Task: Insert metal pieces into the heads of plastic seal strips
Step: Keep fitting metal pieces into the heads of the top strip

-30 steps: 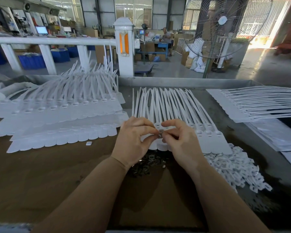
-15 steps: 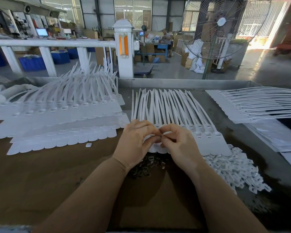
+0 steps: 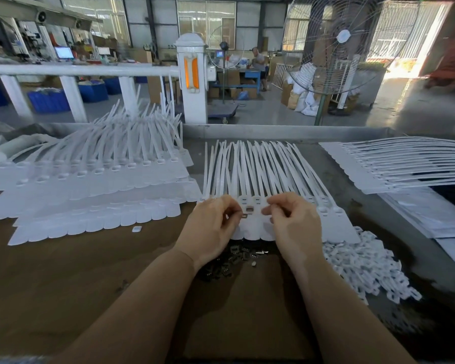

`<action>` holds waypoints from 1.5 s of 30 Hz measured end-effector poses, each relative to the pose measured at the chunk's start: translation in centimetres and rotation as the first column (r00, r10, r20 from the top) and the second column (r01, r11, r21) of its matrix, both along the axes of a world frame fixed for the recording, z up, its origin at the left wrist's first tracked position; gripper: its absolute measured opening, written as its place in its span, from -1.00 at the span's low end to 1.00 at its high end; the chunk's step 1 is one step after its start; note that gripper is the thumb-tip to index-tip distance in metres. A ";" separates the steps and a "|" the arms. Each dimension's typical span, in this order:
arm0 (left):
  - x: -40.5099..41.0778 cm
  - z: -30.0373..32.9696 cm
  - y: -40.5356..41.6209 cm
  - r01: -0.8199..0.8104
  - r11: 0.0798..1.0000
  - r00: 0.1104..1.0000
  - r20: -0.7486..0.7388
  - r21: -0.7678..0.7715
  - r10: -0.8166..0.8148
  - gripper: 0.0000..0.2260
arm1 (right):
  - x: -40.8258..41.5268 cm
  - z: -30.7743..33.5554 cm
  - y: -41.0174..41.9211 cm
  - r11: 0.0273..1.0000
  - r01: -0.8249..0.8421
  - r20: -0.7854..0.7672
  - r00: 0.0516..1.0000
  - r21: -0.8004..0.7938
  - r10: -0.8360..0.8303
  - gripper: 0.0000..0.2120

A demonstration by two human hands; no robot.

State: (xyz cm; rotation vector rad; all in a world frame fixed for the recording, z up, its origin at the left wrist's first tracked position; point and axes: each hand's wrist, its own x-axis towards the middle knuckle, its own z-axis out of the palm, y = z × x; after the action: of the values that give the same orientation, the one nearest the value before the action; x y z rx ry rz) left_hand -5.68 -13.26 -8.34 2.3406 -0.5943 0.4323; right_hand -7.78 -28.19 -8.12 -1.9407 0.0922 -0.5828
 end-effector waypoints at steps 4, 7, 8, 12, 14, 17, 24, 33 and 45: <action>0.2 0.0 0.0 -0.030 0.997 0.995 -0.100 -0.067 0.023 -0.95 | 0.3 0.0 -0.2 0.994 0.094 -0.032 0.995 0.050 -0.092 -0.81; 0.5 0.4 -0.2 -0.079 0.991 0.984 -0.168 -0.110 0.060 -0.94 | 0.4 0.0 -0.1 0.995 0.097 -0.042 0.995 0.036 -0.095 -0.80; 0.7 0.6 -0.4 -0.095 0.989 0.982 -0.177 -0.114 0.074 -0.92 | 0.4 0.0 -0.1 0.995 0.095 -0.045 0.995 0.037 -0.093 -0.80; 1.6 1.6 -1.0 -0.151 0.988 0.970 -0.196 -0.037 0.141 -0.90 | 0.4 0.0 -0.2 0.996 0.082 -0.054 0.995 0.025 -0.080 -0.81; 2.0 2.1 -1.5 -0.176 0.984 0.954 -0.240 0.034 0.179 -0.92 | 0.4 0.0 -0.2 0.997 0.077 -0.056 0.996 0.028 -0.076 -0.81; 2.4 2.8 -2.3 -0.208 0.977 0.931 -0.294 0.055 0.215 -0.89 | 0.4 -0.1 -0.2 0.996 0.076 -0.057 0.996 0.041 -0.074 -0.80; 3.3 2.8 -3.6 -0.209 0.977 0.902 -0.380 0.036 0.207 -0.86 | 0.4 0.4 -0.9 0.940 0.160 -0.053 0.987 0.301 -0.151 -0.83; 3.7 2.6 -4.4 -0.272 0.955 0.874 -0.384 0.121 0.298 -0.91 | 0.6 0.6 -0.9 0.933 0.137 -0.055 0.991 0.332 -0.126 -0.84; 3.7 2.7 -5.0 -0.297 0.947 0.861 -0.394 0.121 0.321 -0.90 | 0.7 0.4 -1.0 0.930 0.138 -0.063 0.990 0.341 -0.124 -0.84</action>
State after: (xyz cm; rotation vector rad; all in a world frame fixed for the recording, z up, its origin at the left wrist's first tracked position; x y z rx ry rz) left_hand -1.98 -18.26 -5.64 2.4868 -0.0267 0.0529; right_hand -7.06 -29.16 -7.67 -1.6119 0.3312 -0.5733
